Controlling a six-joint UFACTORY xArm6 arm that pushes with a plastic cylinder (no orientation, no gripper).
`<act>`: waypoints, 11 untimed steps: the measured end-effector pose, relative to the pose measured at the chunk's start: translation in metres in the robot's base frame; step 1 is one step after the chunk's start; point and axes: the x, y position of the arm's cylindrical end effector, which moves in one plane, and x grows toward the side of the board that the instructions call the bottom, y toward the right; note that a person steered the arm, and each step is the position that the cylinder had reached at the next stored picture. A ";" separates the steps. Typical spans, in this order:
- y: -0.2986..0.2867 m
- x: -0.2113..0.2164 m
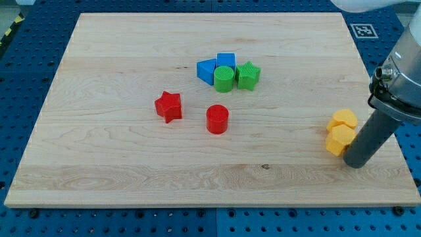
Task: Push the green circle slightly into the blue triangle
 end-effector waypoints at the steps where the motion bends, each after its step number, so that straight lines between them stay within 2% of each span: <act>1: 0.000 0.000; 2: -0.031 -0.004; 3: -0.077 -0.031; 6: -0.141 -0.133; 11: -0.290 -0.155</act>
